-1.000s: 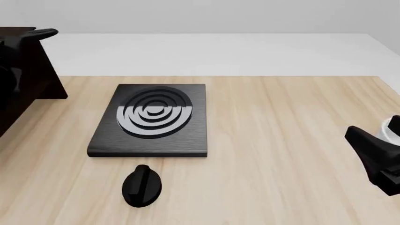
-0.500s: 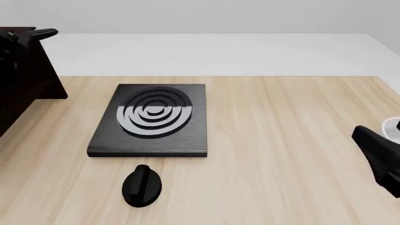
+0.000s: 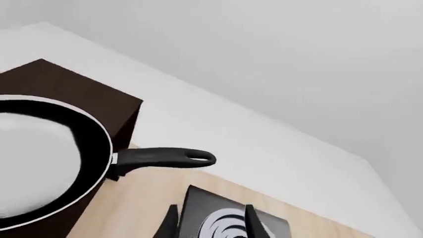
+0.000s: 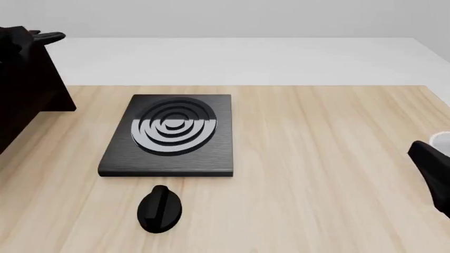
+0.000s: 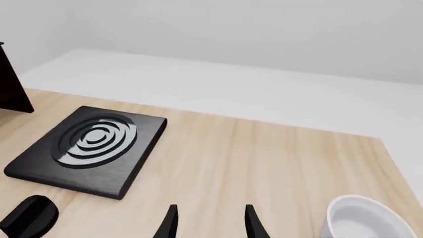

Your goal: Put the frying pan on the cabinet shelf.

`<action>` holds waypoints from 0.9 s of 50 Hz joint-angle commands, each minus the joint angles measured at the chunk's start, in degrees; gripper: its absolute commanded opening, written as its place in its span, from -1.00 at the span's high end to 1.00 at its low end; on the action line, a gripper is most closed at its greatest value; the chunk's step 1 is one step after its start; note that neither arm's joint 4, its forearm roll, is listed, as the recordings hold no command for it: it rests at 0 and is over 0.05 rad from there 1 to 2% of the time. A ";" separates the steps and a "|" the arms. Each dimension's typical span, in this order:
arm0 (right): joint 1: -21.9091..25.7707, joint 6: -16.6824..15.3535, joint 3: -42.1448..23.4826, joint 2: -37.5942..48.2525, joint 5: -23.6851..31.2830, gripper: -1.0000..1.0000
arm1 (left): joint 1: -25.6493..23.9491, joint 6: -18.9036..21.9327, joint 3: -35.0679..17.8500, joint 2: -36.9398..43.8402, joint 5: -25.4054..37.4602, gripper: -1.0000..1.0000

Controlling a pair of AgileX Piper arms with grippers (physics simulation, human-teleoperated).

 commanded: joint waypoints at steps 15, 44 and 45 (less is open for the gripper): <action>-1.68 1.82 -0.41 -3.56 1.48 -1.00 | -3.61 20.56 9.35 -13.71 4.97 -1.00; -2.57 0.08 18.62 -9.88 -13.47 -1.00 | -2.85 23.66 18.29 -34.66 15.77 -1.00; -2.57 0.08 18.58 -9.88 -13.43 -1.00 | -2.89 23.67 18.44 -35.08 16.11 -1.00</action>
